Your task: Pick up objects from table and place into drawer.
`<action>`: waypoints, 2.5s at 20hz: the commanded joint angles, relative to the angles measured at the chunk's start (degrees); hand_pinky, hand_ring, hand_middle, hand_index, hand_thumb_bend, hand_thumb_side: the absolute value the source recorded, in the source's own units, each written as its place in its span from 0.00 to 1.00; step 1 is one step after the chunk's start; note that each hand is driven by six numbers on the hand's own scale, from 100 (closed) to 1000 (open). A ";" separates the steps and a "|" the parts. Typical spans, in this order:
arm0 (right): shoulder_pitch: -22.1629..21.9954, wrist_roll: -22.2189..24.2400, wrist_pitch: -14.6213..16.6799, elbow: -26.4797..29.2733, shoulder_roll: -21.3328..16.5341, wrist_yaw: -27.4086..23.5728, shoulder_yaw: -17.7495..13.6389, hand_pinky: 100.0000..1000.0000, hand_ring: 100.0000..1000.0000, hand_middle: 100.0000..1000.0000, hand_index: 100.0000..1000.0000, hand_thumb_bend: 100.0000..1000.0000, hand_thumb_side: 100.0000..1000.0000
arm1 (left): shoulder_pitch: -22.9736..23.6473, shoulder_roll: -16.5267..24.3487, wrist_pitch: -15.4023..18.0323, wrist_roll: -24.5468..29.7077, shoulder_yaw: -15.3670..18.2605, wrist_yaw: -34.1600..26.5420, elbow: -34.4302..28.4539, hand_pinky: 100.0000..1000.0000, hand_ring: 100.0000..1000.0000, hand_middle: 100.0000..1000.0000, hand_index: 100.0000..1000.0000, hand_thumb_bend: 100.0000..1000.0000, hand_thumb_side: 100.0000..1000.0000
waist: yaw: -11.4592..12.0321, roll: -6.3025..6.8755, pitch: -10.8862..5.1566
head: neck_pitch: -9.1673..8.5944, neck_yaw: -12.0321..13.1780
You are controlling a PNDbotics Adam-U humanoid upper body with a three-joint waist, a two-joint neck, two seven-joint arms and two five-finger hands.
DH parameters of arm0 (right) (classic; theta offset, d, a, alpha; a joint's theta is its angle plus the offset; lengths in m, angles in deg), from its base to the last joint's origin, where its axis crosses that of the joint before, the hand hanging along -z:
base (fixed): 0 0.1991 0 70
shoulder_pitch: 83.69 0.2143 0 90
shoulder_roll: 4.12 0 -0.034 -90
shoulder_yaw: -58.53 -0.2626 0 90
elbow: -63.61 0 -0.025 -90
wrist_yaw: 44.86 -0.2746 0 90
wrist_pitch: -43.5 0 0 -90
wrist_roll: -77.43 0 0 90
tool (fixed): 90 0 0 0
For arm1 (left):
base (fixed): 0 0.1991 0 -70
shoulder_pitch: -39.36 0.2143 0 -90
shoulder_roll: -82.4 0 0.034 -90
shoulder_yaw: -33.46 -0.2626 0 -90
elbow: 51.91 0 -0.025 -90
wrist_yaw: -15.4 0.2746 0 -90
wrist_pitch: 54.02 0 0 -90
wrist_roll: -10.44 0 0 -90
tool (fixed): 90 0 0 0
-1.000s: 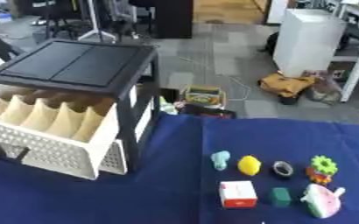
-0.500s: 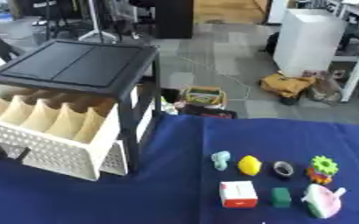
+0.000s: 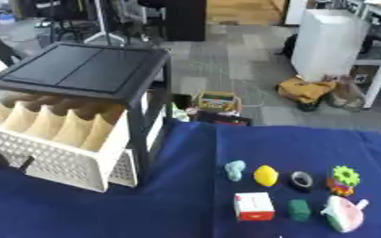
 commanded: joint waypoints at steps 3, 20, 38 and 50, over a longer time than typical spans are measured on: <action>0.35 -0.02 -0.01 0.91 -0.80 -0.15 -0.43 0.70 0.69 0.40 0.83 0.00 1.00 | -1.09 1.26 5.07 7.56 0.07 -1.67 -1.45 0.00 0.00 0.00 1.00 0.00 1.00 | -0.34 0.41 -0.90 | -0.59 -0.23; 0.39 -0.19 -0.20 0.91 -0.87 -0.45 -0.27 0.70 0.68 0.39 0.83 0.00 1.00 | -2.19 2.20 5.07 8.17 0.93 -3.06 -3.91 0.00 0.00 0.00 0.94 0.00 1.00 | -0.34 0.82 -0.79 | -0.15 -0.46; 0.25 -0.02 -0.19 0.91 -1.08 -1.02 -0.27 0.70 0.68 0.39 0.83 0.00 1.00 | -3.23 2.84 5.07 10.93 3.03 -5.35 -1.56 0.00 0.00 0.00 0.94 0.00 1.00 | -0.04 0.92 -0.72 | 0.09 -0.48; 0.41 -0.01 -0.07 0.91 -1.03 -0.99 -0.27 0.70 0.68 0.39 0.83 0.00 1.00 | -1.90 3.12 5.07 12.13 1.99 -4.97 -2.84 0.00 0.00 0.00 0.96 0.00 1.00 | -0.17 0.88 -0.38 | 0.70 -5.94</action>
